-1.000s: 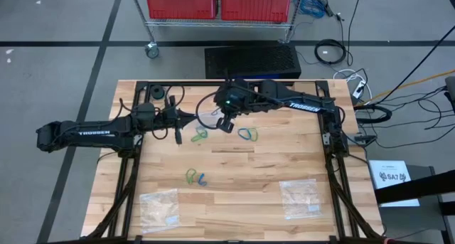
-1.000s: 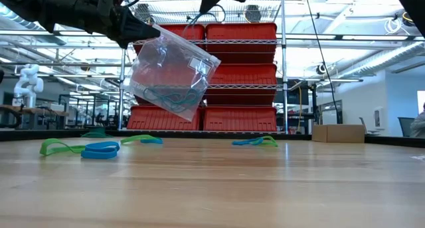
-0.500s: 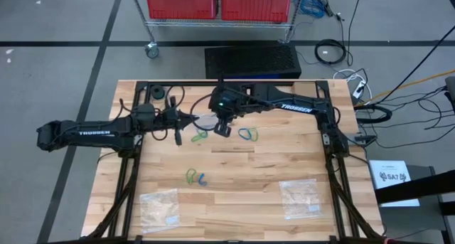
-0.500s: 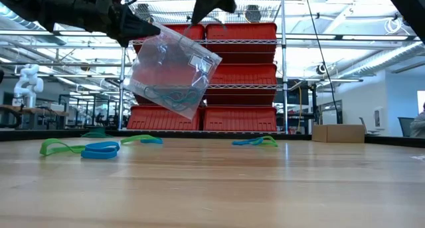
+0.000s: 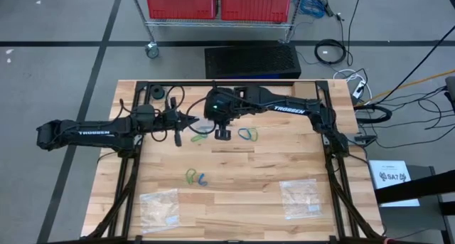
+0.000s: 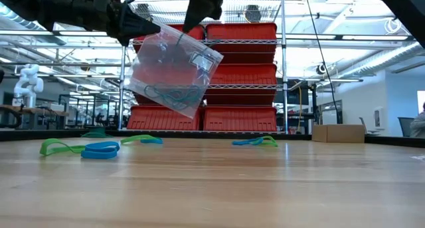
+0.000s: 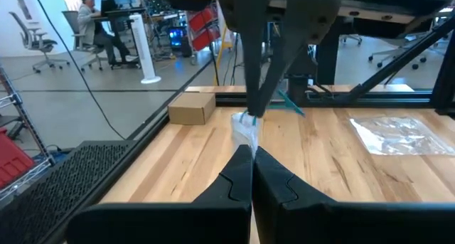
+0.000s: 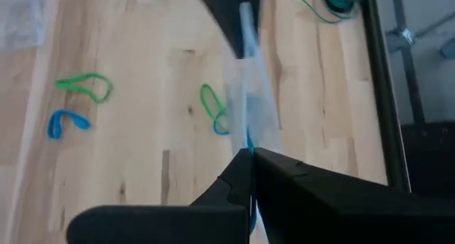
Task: Sort rubber bands
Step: Put the long blue rubber band into the top zip bag
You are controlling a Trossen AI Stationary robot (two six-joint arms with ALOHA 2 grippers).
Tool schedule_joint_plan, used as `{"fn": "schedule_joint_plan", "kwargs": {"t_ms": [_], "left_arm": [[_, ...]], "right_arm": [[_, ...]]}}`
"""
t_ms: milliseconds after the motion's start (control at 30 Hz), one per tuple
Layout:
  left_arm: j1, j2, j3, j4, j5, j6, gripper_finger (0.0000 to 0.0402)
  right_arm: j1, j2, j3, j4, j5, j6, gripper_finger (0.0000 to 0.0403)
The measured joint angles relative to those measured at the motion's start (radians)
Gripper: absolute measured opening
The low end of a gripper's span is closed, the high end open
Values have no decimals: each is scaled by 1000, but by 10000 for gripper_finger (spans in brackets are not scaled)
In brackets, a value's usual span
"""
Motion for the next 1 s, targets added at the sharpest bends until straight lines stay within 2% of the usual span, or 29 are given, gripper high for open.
{"fn": "schedule_joint_plan", "kwargs": {"t_ms": [467, 667, 1000], "left_arm": [[0, 0, 0, 0, 24, 0, 0], [0, 0, 0, 0, 27, 0, 0], [0, 0, 0, 6, 27, 0, 0]], "right_arm": [[-31, -1, 0, 8, -15, -144, 0], [-44, -1, 0, 8, -102, -150, 0], [-37, 6, 0, 33, -111, -151, 0]]}}
